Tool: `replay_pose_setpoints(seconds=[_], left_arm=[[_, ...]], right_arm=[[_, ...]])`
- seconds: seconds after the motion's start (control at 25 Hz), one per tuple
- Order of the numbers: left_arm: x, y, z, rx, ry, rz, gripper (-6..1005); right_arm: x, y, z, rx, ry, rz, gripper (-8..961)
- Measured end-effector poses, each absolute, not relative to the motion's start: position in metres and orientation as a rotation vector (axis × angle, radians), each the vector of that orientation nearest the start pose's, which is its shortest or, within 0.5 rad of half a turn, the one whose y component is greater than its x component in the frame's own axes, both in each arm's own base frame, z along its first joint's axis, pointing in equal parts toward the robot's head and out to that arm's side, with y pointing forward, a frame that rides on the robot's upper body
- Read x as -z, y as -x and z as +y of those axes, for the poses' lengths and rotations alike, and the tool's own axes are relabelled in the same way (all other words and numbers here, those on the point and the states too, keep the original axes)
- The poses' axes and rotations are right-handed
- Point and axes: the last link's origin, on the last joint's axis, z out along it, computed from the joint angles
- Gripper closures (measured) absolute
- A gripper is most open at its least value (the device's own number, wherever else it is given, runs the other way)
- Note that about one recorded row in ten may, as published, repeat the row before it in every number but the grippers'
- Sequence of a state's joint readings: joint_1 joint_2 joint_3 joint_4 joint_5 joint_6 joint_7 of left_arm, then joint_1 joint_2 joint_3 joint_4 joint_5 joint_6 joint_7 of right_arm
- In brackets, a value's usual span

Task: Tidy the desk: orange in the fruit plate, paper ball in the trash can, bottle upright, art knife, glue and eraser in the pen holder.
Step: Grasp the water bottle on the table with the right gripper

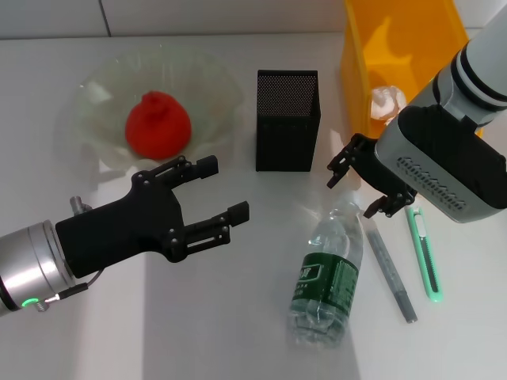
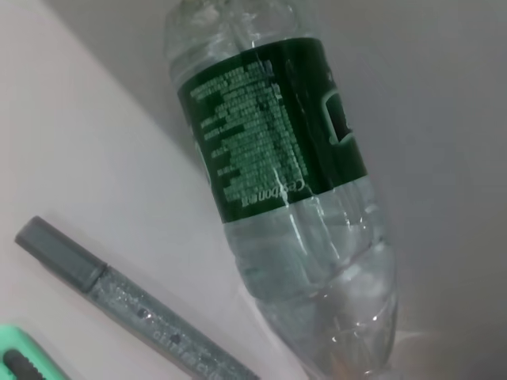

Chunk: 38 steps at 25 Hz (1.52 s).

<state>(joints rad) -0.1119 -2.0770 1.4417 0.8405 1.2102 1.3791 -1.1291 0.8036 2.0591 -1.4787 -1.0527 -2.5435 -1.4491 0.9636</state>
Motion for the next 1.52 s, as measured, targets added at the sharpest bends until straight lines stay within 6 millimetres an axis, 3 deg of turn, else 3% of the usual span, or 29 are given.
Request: replay_pose_setpoints(seconds=[1.52], left_arm=[[0.036, 0.253, 0.253, 0.996, 2.580, -0.449, 199]], right_arm=[[0.056, -0.167, 0.381, 0.816, 2.766, -1.536, 382]])
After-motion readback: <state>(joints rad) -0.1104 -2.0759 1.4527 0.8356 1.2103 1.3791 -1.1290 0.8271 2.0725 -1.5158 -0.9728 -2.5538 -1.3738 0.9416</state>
